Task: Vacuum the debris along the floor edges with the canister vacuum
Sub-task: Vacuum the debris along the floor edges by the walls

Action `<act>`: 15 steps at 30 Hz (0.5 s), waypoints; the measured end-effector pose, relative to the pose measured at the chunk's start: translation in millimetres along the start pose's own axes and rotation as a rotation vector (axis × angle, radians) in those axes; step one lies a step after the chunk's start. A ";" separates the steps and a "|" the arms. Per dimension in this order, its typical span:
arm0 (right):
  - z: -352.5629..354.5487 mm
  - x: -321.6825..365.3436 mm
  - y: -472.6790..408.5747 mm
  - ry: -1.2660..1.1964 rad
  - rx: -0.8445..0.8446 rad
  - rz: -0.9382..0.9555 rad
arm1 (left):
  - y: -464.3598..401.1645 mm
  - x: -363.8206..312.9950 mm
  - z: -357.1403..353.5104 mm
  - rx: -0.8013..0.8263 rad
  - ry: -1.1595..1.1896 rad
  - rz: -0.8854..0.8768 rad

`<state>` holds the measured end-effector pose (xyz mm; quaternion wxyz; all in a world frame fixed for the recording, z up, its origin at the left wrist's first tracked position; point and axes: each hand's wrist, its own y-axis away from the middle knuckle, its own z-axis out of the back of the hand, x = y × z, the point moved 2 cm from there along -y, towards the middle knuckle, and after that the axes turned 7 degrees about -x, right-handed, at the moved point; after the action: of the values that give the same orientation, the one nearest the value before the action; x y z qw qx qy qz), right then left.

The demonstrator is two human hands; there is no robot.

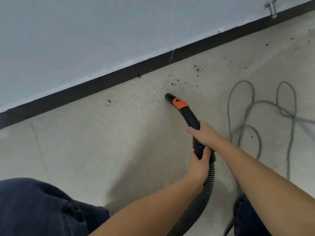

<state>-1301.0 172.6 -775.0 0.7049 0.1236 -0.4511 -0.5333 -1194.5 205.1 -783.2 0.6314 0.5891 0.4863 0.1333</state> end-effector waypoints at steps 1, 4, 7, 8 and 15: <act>-7.5 2.9 -0.1 0.009 0.031 0.018 | 2.5 0.5 5.1 -0.013 0.033 -0.020; -33.2 18.8 3.3 0.013 0.093 0.059 | 4.9 1.3 25.7 -0.105 0.118 -0.098; -55.7 36.4 7.9 0.004 0.101 0.076 | 5.4 0.8 48.4 -0.215 0.140 -0.152; -61.6 41.8 9.7 0.005 0.104 0.078 | 5.5 1.5 54.1 -0.240 0.150 -0.154; -107.3 84.3 21.2 0.100 0.172 0.166 | 16.7 -11.2 98.4 -0.404 0.239 -0.139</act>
<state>-1203.0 75.4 -779.0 0.7550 0.1722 -0.4680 -0.4258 -1117.4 140.9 -779.9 0.6821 0.3962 0.5602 0.2529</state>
